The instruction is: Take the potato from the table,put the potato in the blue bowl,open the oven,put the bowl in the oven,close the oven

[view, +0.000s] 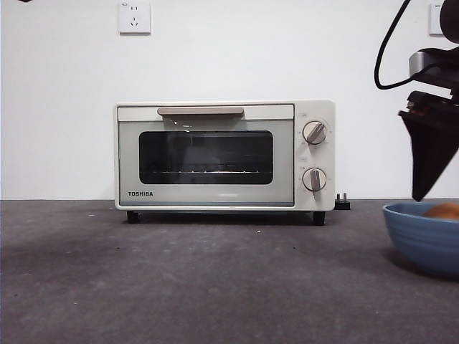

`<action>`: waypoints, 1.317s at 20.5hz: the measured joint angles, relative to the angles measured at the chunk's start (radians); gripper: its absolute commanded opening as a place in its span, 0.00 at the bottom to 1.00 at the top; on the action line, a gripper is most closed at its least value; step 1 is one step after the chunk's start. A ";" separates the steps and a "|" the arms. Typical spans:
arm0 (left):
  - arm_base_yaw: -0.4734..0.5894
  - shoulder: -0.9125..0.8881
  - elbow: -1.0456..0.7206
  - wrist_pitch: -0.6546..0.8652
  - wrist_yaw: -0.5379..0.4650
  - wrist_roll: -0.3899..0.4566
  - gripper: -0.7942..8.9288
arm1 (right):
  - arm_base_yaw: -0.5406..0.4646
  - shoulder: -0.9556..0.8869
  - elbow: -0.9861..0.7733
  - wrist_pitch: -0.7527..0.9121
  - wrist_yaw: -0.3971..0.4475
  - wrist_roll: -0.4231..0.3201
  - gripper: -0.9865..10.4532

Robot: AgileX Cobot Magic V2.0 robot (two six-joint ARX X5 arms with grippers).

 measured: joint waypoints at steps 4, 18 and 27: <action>0.000 0.000 0.000 0.035 0.000 0.000 0.08 | 0.000 -0.007 0.000 -0.024 -0.012 0.007 0.58; 0.000 0.390 0.096 0.556 0.010 -0.177 0.08 | 0.000 -0.505 0.070 -0.139 -0.172 0.139 0.08; 0.000 0.730 0.486 0.508 0.027 -0.179 0.08 | 0.000 -0.704 0.095 -0.152 -0.204 0.280 0.08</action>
